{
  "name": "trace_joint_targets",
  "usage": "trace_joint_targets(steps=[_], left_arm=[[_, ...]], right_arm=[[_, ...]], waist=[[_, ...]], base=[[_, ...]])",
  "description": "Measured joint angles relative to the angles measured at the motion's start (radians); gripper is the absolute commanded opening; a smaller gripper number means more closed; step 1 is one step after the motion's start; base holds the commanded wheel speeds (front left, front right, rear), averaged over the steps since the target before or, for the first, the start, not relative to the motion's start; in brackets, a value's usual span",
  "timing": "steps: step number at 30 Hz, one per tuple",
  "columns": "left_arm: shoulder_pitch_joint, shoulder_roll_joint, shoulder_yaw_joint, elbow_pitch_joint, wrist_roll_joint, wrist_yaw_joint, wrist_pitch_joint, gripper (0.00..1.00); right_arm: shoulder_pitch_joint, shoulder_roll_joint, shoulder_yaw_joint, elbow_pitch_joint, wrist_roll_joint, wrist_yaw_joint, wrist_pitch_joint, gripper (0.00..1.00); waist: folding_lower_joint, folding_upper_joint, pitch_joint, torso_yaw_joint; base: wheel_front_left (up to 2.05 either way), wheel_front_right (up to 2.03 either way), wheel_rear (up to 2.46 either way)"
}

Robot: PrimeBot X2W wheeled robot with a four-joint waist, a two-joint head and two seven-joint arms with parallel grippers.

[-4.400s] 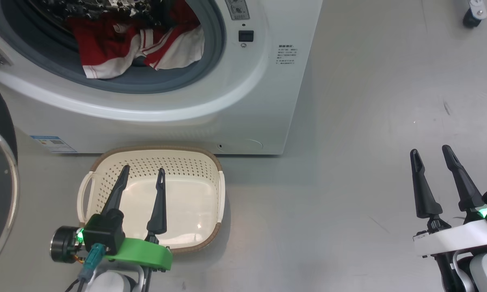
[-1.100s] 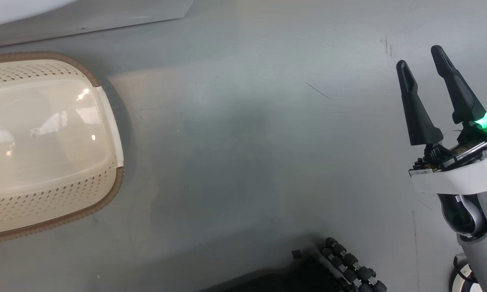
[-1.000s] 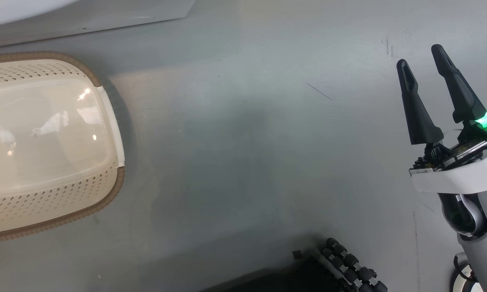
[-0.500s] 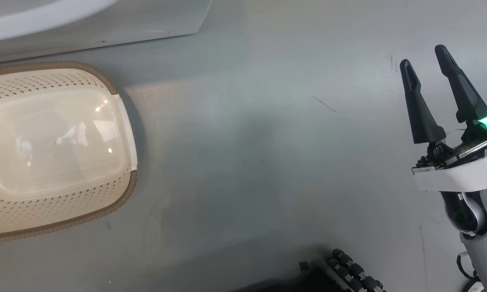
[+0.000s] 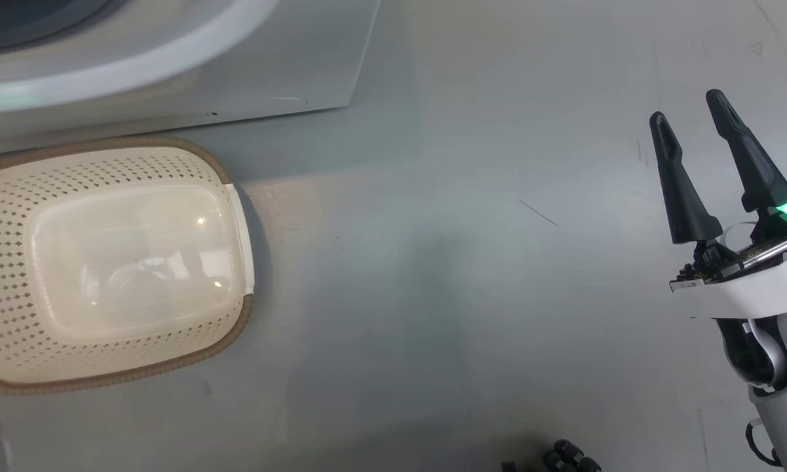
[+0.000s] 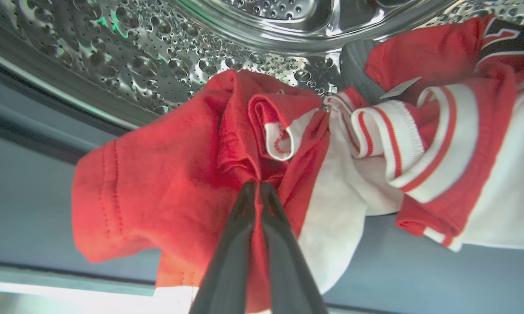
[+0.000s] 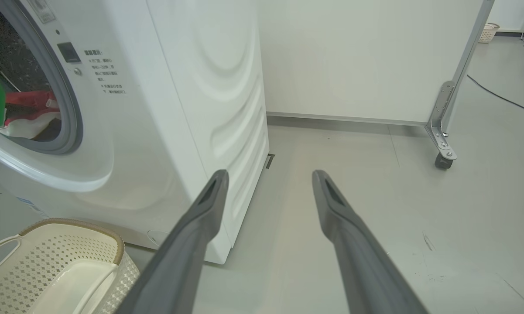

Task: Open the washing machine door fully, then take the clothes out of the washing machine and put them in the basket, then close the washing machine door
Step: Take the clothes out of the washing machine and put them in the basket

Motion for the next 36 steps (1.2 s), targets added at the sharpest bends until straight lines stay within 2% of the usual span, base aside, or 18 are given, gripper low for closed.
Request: trace_joint_targets(steps=[20, 36], left_arm=[[0.206, -0.090, -0.007, 0.018, -0.095, -0.090, -0.270, 0.00], [0.384, -0.154, -0.061, -0.014, -0.096, -0.141, -0.463, 0.00]], right_arm=[[0.064, 0.004, -0.015, 0.013, -0.022, 0.000, 0.000, 1.00], [0.138, 0.033, -0.013, 0.021, -0.055, 0.000, 0.000, 1.00]], waist=[[0.0000, 0.0000, -0.175, 0.101], [-0.0001, 0.0000, -0.308, 0.165]], base=[[0.00, 0.00, 0.00], [0.00, 0.00, 0.00]])
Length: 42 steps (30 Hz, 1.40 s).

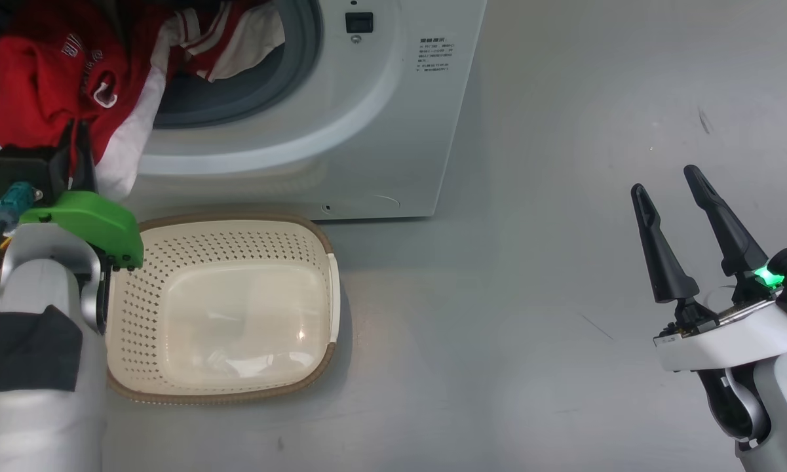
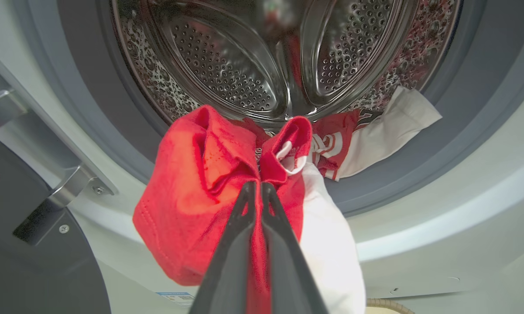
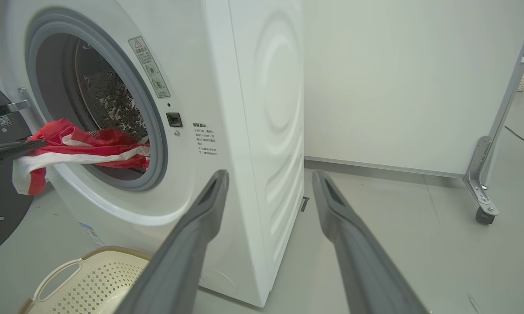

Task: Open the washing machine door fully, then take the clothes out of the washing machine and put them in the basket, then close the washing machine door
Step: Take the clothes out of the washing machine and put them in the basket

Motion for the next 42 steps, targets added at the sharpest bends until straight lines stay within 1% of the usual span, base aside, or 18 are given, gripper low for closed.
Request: trace_joint_targets(steps=[8, 13, 21, 26, 35, 42], left_arm=[[0.079, -0.023, -0.007, -0.038, -0.015, -0.004, -0.073, 0.00], [0.136, -0.031, -0.008, -0.062, -0.016, -0.004, -0.095, 0.00], [0.222, -0.052, -0.026, -0.116, -0.016, -0.001, -0.114, 0.00], [0.260, -0.055, -0.029, -0.167, -0.017, 0.011, -0.118, 0.00], [0.295, -0.058, -0.052, -0.261, -0.017, 0.019, -0.123, 0.00], [0.319, -0.060, -0.074, -0.374, -0.011, 0.021, -0.123, 0.00]], right_arm=[[0.028, 0.015, 0.007, 0.006, -0.008, 0.000, 0.000, 1.00], [0.043, 0.025, 0.008, 0.013, -0.015, 0.000, 0.000, 1.00], [0.060, 0.026, -0.013, 0.019, -0.024, 0.000, 0.000, 1.00], [0.070, 0.034, -0.017, 0.021, -0.026, 0.000, 0.000, 1.00], [0.079, 0.041, -0.016, 0.021, -0.033, 0.000, 0.000, 1.00], [0.089, 0.043, -0.016, 0.023, -0.033, 0.000, 0.000, 1.00]], waist=[[0.0000, 0.0000, -0.059, 0.021], [0.0000, 0.0000, -0.088, 0.029], [0.0000, 0.0000, -0.125, 0.037], [0.0000, 0.0000, -0.141, 0.042], [0.0000, 0.0000, -0.153, 0.046], [0.0000, 0.0000, -0.163, 0.047]], base=[[0.00, 0.00, 0.00], [0.00, 0.00, 0.00], [0.00, 0.00, 0.00], [0.00, 0.00, 0.00], [0.00, 0.00, 0.00], [0.00, 0.00, 0.00]])
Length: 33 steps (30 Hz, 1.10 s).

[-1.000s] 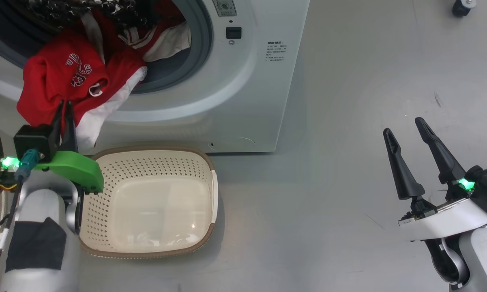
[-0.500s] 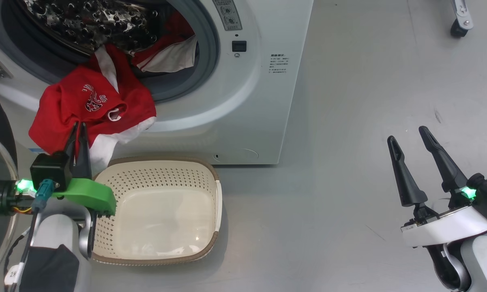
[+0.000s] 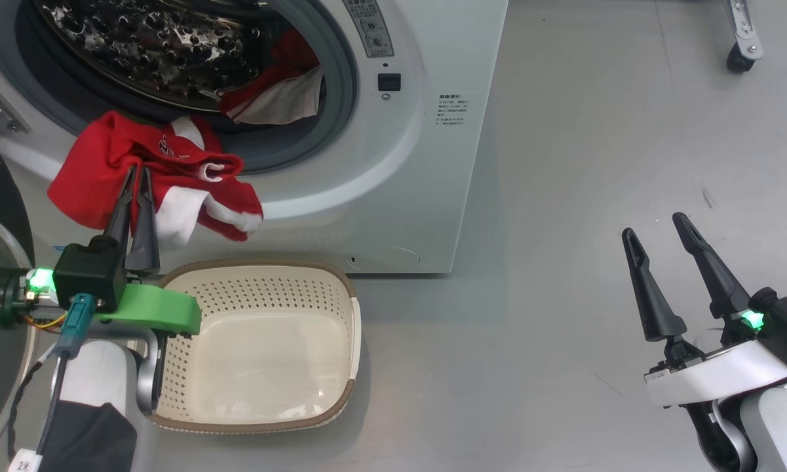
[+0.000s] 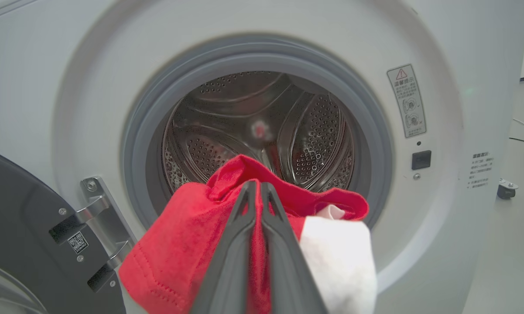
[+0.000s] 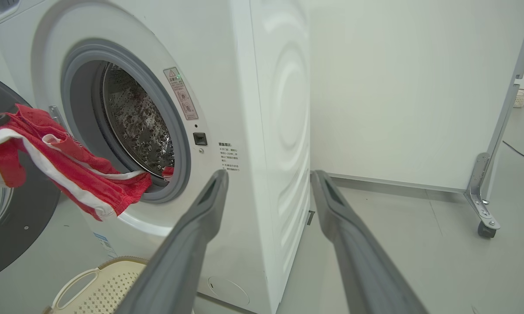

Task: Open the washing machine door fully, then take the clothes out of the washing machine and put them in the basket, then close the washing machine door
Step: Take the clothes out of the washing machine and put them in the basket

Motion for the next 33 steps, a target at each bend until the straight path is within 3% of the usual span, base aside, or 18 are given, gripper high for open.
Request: trace_joint_targets(steps=[18, 33], left_arm=[[0.064, -0.005, -0.026, -0.250, -0.044, 0.025, -0.003, 0.00], [0.178, -0.006, -0.062, -0.143, -0.070, 0.034, -0.007, 0.00]], right_arm=[[0.012, 0.012, 0.010, 0.005, -0.008, 0.000, 0.000, 1.00], [0.018, 0.007, 0.015, -0.003, -0.008, 0.000, 0.000, 1.00]], waist=[[0.0000, 0.0000, -0.013, 0.000], [0.0000, 0.0000, 0.036, -0.010]], base=[[0.00, 0.00, 0.00], [0.00, 0.00, 0.00]])
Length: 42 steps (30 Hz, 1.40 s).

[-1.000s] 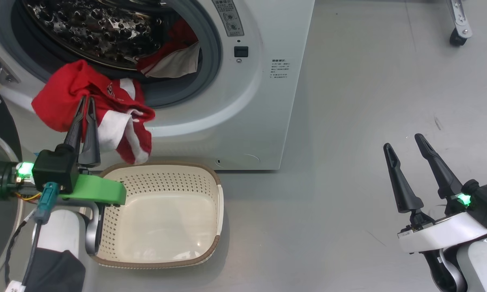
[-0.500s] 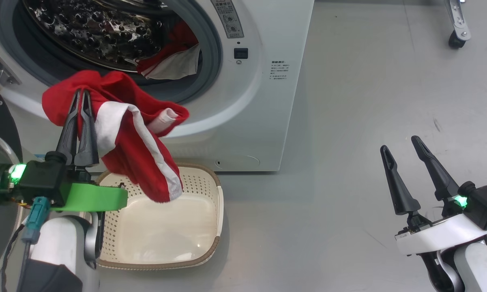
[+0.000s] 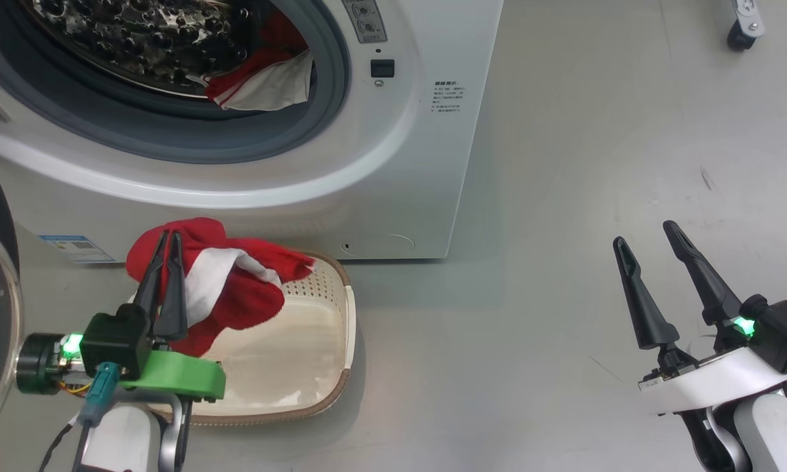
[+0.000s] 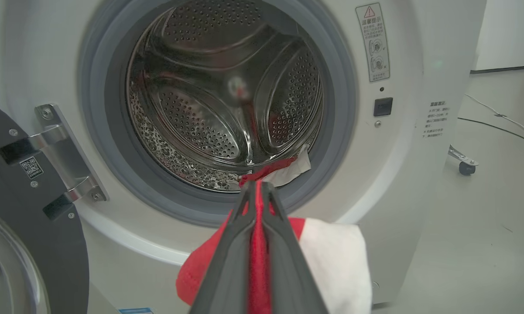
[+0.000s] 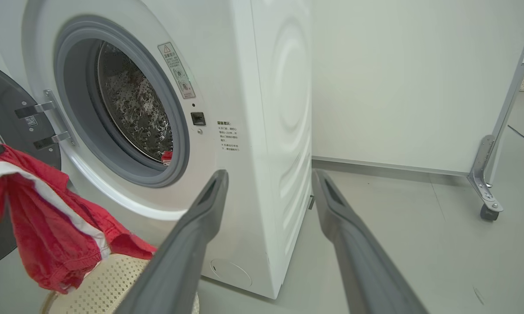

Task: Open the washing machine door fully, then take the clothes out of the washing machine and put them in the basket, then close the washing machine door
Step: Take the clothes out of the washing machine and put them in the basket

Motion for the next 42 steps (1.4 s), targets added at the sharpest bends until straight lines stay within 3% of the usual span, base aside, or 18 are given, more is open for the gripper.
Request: trace_joint_targets(steps=[16, 23, 42], left_arm=[[-0.010, -0.001, 0.013, 0.202, -0.033, 0.045, 0.058, 0.00], [-0.078, -0.001, 0.047, 0.296, -0.032, 0.074, 0.071, 0.00], [-0.259, -0.002, 0.094, 0.526, -0.024, 0.095, 0.090, 0.00]], right_arm=[[-0.046, -0.035, 0.023, -0.031, 0.021, 0.000, 0.000, 1.00], [-0.090, -0.043, 0.025, -0.038, 0.039, 0.000, 0.000, 1.00], [-0.169, -0.063, 0.012, -0.047, 0.079, 0.000, 0.000, 1.00]], waist=[[0.0000, 0.0000, 0.131, -0.058], [0.0000, 0.0000, 0.202, -0.102], [0.0000, 0.0000, 0.392, -0.209]], base=[[0.00, 0.00, 0.00], [0.00, 0.00, 0.00], [0.00, 0.00, 0.00]])
